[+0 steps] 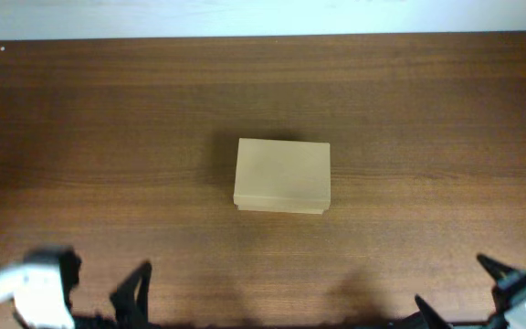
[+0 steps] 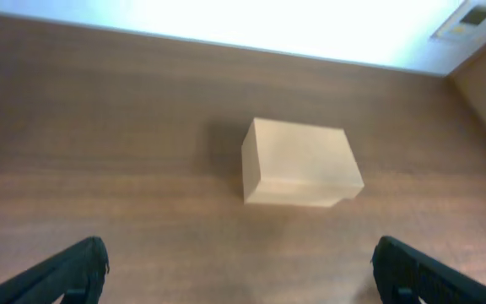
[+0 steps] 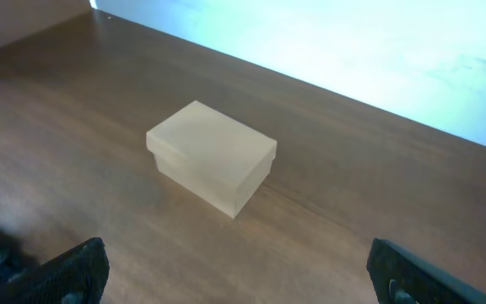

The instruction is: Pack container

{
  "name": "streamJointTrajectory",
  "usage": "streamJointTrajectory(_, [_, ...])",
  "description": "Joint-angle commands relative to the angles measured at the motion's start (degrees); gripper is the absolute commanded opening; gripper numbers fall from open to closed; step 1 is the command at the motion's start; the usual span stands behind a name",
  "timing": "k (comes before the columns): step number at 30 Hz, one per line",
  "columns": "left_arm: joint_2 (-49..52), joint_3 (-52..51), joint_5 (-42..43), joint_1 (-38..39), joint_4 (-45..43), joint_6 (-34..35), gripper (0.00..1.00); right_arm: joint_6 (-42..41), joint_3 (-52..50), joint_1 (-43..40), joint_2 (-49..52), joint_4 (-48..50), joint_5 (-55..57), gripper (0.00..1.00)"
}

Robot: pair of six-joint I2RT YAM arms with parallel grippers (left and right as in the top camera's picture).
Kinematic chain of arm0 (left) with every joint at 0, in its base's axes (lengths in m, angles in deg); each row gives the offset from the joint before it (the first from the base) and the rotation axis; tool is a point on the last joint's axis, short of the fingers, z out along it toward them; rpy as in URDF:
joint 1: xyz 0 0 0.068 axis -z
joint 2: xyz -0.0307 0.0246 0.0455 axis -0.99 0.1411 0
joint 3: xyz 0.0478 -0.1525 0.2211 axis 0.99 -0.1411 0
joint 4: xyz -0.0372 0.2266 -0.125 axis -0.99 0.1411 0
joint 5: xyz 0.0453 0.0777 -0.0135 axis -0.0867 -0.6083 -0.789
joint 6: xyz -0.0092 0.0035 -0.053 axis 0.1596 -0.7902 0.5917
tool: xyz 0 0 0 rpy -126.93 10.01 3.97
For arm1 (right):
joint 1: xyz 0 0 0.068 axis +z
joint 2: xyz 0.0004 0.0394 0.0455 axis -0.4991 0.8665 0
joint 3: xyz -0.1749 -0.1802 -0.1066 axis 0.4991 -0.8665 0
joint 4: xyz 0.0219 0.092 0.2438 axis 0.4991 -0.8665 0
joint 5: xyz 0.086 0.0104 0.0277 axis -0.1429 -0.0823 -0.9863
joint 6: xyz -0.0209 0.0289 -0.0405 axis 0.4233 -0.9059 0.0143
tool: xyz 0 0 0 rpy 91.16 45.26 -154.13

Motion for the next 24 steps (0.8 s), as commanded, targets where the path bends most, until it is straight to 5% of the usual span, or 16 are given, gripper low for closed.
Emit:
streamJointTrajectory(1, [-8.7,-8.6,1.5,-0.1,-3.2,-1.0,0.99,0.5,-4.2,-0.3,-5.9,0.1,-0.2,0.99])
streamJointTrajectory(12, [-22.4,-27.7,4.5,-0.2,-9.4,-0.4,0.99,0.5,-11.9,-0.3,-13.8,0.3,-0.2,0.99])
streamJointTrajectory(24, [-22.4,-29.7,4.5,-0.2,-18.0,1.5,1.00,0.5,-12.3,-0.3,-13.8,-0.2,-0.2,0.99])
